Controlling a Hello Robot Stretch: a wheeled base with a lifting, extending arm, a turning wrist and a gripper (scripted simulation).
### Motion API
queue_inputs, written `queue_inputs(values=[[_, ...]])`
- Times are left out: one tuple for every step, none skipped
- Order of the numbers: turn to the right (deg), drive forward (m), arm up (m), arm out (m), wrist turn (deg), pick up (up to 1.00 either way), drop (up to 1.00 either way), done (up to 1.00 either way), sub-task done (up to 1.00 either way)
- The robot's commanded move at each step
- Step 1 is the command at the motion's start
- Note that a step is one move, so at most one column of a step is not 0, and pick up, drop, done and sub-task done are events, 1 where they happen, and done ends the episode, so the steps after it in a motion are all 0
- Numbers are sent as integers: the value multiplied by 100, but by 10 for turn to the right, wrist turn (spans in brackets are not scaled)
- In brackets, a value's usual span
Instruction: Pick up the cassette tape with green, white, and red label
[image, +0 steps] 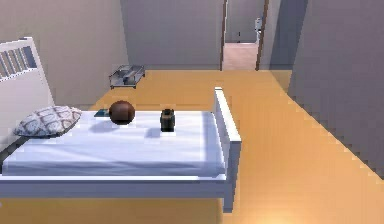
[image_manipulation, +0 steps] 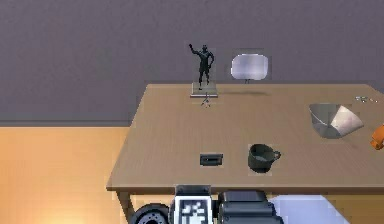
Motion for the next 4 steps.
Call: queue_inputs(values=[[0,0,0,32,0,0,0,0,0],[0,0,0,0,450,0,0,0,0],[0,0,0,0,450,0,0,0,0],[0,0,0,0,450,0,0,0,0]])
